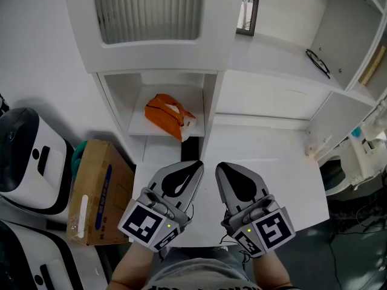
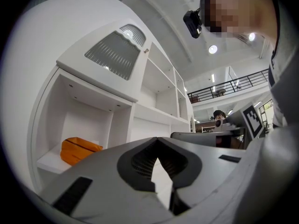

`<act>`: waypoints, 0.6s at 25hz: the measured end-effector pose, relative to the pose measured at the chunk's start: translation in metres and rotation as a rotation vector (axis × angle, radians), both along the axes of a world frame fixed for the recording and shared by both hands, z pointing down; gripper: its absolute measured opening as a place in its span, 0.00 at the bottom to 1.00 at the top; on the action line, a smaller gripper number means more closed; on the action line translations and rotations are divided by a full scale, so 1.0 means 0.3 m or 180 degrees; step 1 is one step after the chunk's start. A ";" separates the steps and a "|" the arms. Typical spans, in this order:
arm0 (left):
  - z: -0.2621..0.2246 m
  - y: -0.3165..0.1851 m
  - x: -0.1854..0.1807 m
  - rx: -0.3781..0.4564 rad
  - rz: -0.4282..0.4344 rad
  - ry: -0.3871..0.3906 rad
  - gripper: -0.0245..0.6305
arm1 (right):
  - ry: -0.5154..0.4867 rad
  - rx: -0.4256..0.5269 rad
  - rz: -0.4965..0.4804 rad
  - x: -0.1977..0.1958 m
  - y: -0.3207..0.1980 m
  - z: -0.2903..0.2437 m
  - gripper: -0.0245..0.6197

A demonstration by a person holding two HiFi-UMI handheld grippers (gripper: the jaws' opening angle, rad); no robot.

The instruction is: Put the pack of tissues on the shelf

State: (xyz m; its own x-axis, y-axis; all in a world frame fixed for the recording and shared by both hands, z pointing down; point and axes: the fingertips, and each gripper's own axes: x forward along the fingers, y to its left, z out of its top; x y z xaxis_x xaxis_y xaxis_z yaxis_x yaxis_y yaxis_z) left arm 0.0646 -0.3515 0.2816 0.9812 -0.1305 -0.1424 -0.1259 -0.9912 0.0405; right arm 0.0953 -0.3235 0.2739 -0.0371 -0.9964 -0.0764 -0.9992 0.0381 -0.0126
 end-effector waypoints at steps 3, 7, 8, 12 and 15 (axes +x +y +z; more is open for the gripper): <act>-0.006 0.023 0.008 0.0026 0.0010 -0.0004 0.10 | -0.0007 0.0014 -0.0008 0.005 0.017 -0.002 0.07; -0.012 0.045 0.013 0.0042 0.0001 -0.0005 0.10 | 0.0000 0.0031 -0.0044 0.003 0.037 -0.002 0.07; -0.013 0.050 0.015 0.0046 -0.0001 -0.0006 0.10 | 0.0002 0.0034 -0.0052 0.003 0.041 -0.002 0.06; -0.014 0.068 0.018 0.0055 -0.0007 -0.0014 0.10 | 0.0011 0.0040 -0.0080 0.000 0.057 -0.004 0.04; -0.013 0.078 0.018 0.0062 -0.0013 -0.0016 0.10 | 0.0020 0.0039 -0.0096 -0.002 0.066 -0.003 0.04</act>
